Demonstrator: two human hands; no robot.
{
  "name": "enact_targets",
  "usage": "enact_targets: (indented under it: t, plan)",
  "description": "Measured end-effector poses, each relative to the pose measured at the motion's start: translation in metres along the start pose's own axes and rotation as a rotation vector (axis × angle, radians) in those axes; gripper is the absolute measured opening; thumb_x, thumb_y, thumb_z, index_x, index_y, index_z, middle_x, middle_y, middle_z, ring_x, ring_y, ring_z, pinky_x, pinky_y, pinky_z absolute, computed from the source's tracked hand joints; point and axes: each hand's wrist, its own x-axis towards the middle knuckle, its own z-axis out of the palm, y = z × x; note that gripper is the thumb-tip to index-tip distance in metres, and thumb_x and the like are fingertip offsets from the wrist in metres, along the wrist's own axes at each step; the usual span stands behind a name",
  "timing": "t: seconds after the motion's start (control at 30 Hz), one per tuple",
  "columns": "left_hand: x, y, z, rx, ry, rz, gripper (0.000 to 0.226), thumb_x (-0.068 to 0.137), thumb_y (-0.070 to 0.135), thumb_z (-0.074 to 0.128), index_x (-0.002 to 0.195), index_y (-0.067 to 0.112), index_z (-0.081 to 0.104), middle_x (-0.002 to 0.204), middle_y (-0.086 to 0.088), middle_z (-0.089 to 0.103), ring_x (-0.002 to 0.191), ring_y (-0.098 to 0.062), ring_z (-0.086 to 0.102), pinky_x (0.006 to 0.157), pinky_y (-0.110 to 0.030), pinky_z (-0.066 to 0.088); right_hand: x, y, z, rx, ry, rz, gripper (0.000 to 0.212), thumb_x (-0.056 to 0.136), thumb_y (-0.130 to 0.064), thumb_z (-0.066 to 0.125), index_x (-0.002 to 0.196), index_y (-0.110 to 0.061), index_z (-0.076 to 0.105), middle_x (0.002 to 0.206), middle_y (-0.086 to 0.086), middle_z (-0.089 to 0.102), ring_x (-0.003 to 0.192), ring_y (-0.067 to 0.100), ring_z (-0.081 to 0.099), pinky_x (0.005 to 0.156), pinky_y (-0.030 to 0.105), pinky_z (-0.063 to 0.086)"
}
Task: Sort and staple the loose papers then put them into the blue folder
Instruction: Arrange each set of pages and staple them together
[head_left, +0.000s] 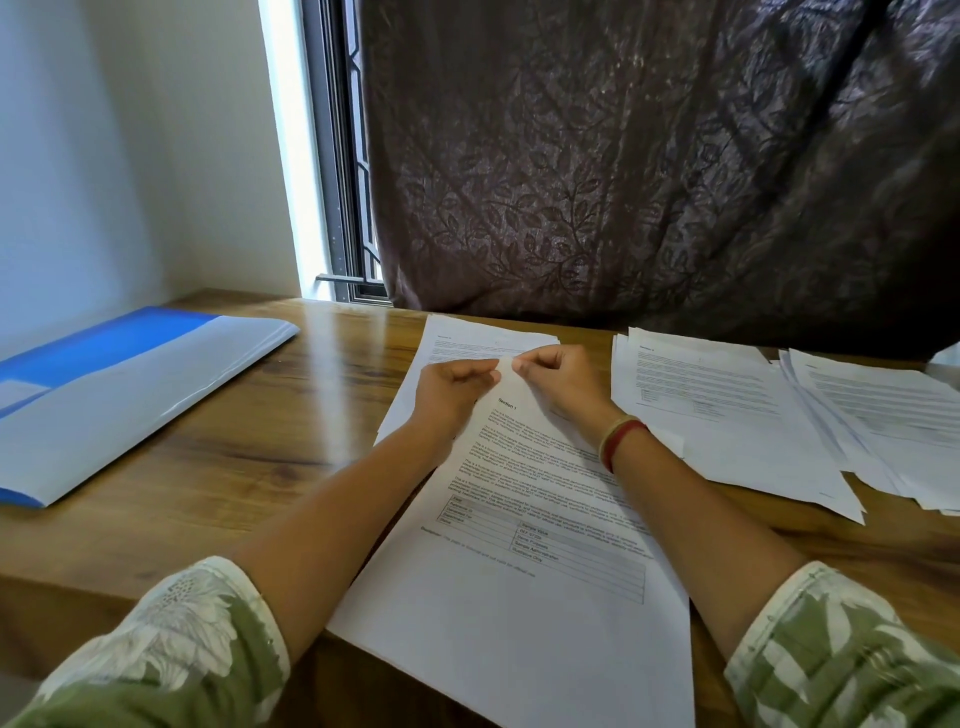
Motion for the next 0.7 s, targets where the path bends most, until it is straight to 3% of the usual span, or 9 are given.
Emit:
enact_targets:
  t: [0.13,0.2,0.3,0.43,0.53,0.7]
  plan:
    - [-0.004,0.006,-0.002,0.015,-0.058,-0.037,0.018,0.092,0.012,0.064,0.108,0.010,0.073,0.100,-0.007,0.075,0.082,-0.020,0.074,0.060,-0.023,0.058,0.000,-0.007,-0.006,-0.022,-0.039,0.017,0.009,0.092,-0.023,0.064,0.085,-0.019,0.068,0.085,-0.004,0.067,0.076,0.010,0.064,0.062,0.021,0.050]
    - [-0.006,0.007,-0.002,0.054,-0.059,-0.045,0.013,0.093,0.014,0.064,0.101,0.010,0.073,0.094,-0.006,0.076,0.078,-0.019,0.074,0.062,-0.026,0.059,0.001,-0.006,-0.007,-0.016,-0.044,0.029,0.008,0.092,-0.023,0.065,0.086,-0.018,0.068,0.087,-0.003,0.067,0.077,0.012,0.065,0.060,0.020,0.048]
    - [-0.005,0.009,0.000,0.100,-0.057,-0.097,0.010,0.092,0.017,0.065,0.095,0.011,0.072,0.091,-0.003,0.076,0.078,-0.018,0.074,0.070,-0.033,0.060,0.001,-0.004,-0.007,-0.034,-0.049,0.016,0.009,0.092,-0.023,0.065,0.087,-0.017,0.068,0.089,-0.003,0.066,0.077,0.011,0.064,0.063,0.020,0.048]
    - [-0.008,0.013,0.001,0.144,-0.063,-0.102,0.010,0.092,0.018,0.065,0.097,0.011,0.070,0.093,-0.001,0.075,0.080,-0.015,0.073,0.059,-0.024,0.056,0.002,-0.005,-0.003,-0.119,-0.032,-0.025,0.014,0.092,-0.023,0.064,0.079,-0.021,0.068,0.090,-0.003,0.066,0.085,0.013,0.063,0.070,0.023,0.049]
    - [-0.015,0.020,0.008,0.132,-0.041,-0.127,0.006,0.093,0.018,0.065,0.094,0.014,0.070,0.094,-0.003,0.073,0.083,-0.018,0.072,0.061,-0.027,0.056,-0.004,-0.013,-0.008,-0.200,0.002,-0.035,0.017,0.093,-0.024,0.062,0.078,-0.021,0.067,0.093,0.000,0.068,0.091,0.016,0.061,0.084,0.030,0.050]
    - [-0.029,0.039,0.036,0.261,-0.076,-0.025,0.013,0.094,0.023,0.062,0.086,0.016,0.069,0.092,-0.004,0.073,0.081,-0.016,0.070,0.061,-0.023,0.049,-0.027,-0.024,-0.039,-0.201,0.096,-0.013,0.017,0.093,-0.025,0.060,0.077,-0.022,0.065,0.092,-0.002,0.068,0.094,0.017,0.061,0.094,0.037,0.049]
